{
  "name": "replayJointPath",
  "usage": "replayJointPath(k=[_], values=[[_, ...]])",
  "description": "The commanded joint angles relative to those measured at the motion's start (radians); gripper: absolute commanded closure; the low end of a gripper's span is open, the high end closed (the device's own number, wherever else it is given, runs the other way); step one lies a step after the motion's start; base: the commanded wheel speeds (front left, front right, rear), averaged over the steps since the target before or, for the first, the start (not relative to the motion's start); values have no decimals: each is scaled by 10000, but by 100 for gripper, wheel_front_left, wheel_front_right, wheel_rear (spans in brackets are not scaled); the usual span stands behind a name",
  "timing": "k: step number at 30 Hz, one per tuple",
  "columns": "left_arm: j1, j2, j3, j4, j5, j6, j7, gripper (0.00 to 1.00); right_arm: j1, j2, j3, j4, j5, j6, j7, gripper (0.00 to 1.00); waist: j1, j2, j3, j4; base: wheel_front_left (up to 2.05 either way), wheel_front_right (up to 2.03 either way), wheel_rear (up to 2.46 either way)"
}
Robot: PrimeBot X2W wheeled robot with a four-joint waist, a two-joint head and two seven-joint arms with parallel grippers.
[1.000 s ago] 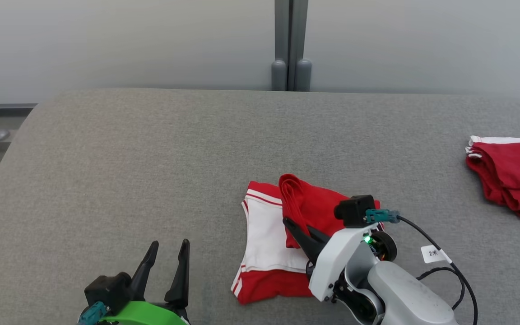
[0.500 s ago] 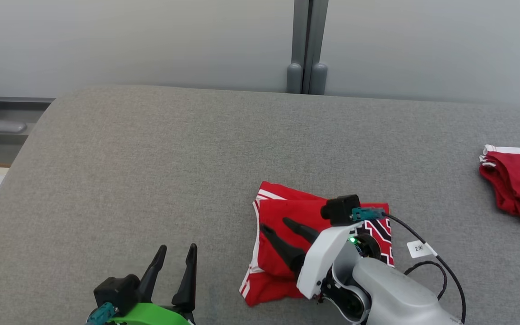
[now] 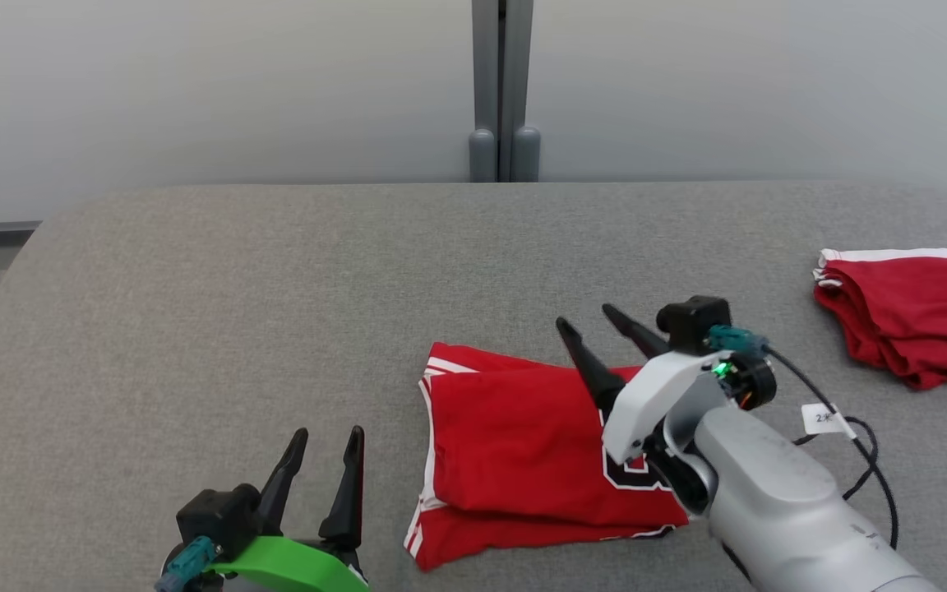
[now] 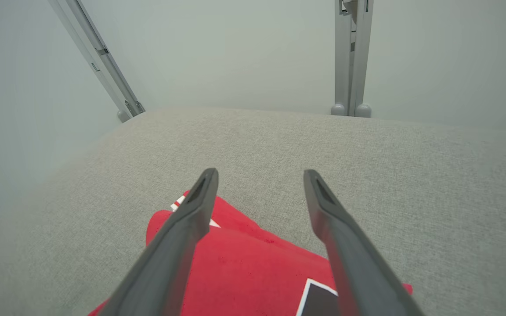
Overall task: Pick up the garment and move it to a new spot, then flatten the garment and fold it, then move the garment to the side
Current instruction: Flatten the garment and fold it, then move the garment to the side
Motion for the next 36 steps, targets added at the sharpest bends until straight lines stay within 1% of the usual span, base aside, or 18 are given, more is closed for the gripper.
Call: replayJointPath(k=[1,5,8,12,14,17,21,24,28,36], values=[[-119,-41,96,-28,133,55,-27,0,173,-139,-565,-240,-546,-6,-41,0,0,-1,-95,-286,0,0,0],[21,-188,388,-126,280,78,-27,0,1181,-260,-2341,-1262,-2179,-7,-45,0,0,-1,-166,-562,0,0,0],[207,-252,612,-235,480,70,-27,0,2170,-264,-3623,-2335,-3489,-7,-48,0,0,-1,-227,-721,0,0,0],[417,-338,917,-332,713,49,-27,0,3520,-135,-4789,-3672,-4643,-7,-50,0,0,-1,-297,-888,0,0,0],[588,-390,1076,-368,770,30,-27,0,4095,-80,-5128,-4187,-4993,-7,-49,0,0,-1,-320,-968,0,0,0],[810,-458,1344,-440,823,3,-28,0,4756,-35,-5493,-4748,-5150,-7,-49,0,0,-1,-344,-1056,0,0,0],[1179,-528,1638,-568,923,-3,-28,0,5321,-25,-5493,-5248,-4746,-7,-51,0,0,-1,-356,-1139,0,0,0],[1427,-552,1825,-665,1017,-31,-28,0,5596,-27,-5619,-5465,-4979,-7,-50,0,0,-1,-349,-1152,0,0,0],[1621,-588,1978,-753,1181,-61,-28,0,5800,-27,-5674,-5603,-4789,-7,-50,0,0,-1,-325,-1138,0,0,0],[1665,-626,2089,-798,1294,-100,-28,0,5886,-27,-5751,-5661,-4767,-7,-50,0,0,-1,-312,-1108,0,0,0]])
